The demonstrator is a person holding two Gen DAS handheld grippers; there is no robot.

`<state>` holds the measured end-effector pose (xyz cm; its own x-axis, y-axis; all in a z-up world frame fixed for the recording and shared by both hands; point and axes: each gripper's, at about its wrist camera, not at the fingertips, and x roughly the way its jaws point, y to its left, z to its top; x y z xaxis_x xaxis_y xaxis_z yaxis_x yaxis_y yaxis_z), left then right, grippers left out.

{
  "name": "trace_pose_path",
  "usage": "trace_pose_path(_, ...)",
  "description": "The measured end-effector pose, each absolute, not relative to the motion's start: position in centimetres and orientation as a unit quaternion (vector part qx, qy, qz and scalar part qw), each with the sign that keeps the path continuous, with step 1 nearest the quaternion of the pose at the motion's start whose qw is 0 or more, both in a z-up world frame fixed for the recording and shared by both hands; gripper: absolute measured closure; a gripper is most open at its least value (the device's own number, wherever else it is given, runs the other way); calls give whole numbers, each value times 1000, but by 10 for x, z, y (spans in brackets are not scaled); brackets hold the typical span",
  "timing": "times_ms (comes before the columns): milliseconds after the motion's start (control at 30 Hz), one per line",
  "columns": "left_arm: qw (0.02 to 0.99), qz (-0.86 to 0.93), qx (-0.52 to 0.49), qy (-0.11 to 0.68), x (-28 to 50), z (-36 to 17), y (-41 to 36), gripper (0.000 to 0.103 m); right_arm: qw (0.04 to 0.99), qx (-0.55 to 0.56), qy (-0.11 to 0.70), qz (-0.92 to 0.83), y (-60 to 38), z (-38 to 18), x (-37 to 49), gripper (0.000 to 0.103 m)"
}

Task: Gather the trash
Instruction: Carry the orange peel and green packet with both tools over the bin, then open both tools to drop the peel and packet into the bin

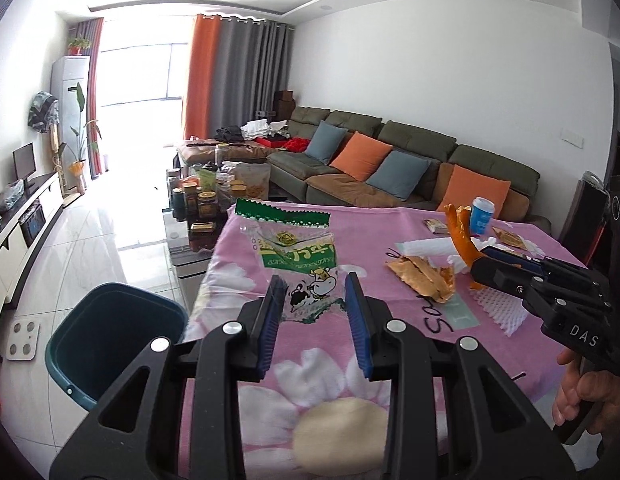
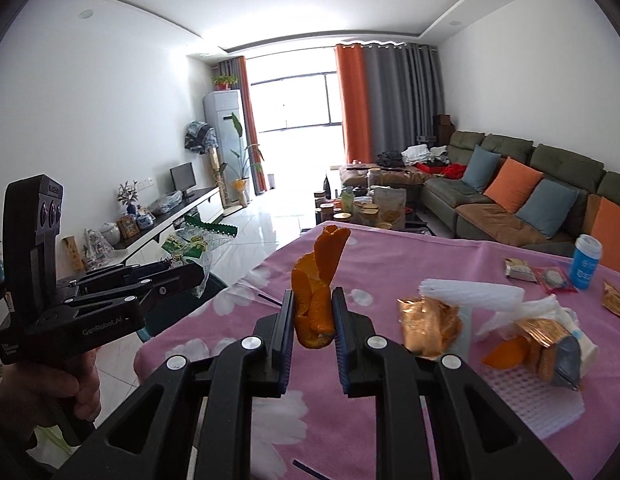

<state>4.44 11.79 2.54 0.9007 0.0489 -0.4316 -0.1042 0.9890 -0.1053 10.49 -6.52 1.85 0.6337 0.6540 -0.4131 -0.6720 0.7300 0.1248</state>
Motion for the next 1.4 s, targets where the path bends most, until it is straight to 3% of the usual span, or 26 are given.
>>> trace_pose_path(467,959,161,-76,220,-5,25,225,71,840,-59,240,484,67,32,137,86)
trace_pose_path(733,942,203,-96,249,-20,4,283,71,786,-95,302,531,148,21,153,86)
trace_pose_path(1400,889,217,-121,385,55,-82,368,69,698,-206,446,521,268,-55,179,86)
